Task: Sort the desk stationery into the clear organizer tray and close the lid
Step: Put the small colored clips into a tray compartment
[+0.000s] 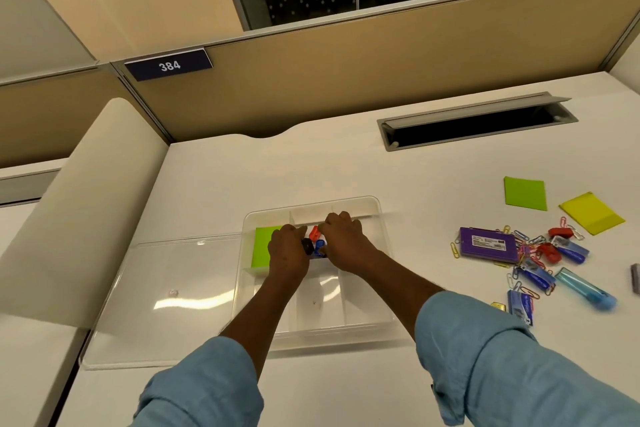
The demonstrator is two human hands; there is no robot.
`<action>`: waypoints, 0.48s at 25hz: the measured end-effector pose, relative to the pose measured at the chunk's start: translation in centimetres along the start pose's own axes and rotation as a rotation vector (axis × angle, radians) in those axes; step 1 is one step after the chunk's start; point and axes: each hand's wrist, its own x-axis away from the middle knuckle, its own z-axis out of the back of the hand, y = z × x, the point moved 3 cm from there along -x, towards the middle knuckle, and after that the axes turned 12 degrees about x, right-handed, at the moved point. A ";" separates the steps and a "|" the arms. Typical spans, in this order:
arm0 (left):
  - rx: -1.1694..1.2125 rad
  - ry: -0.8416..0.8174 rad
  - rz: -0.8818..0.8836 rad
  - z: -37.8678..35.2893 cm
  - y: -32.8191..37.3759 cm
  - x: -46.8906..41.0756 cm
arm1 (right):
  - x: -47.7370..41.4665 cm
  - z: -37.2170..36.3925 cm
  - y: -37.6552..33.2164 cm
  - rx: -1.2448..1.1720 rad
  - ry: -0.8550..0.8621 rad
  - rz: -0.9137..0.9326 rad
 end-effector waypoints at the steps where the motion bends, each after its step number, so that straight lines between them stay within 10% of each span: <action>1: -0.003 0.010 -0.008 0.0 0.1 0.1 | 0.3 0.0 0.1 -0.022 0.009 -0.007; 12: 0.297 -0.032 -0.219 -1.9 7.5 4.3 | 7.3 2.5 6.7 -0.375 0.170 -0.263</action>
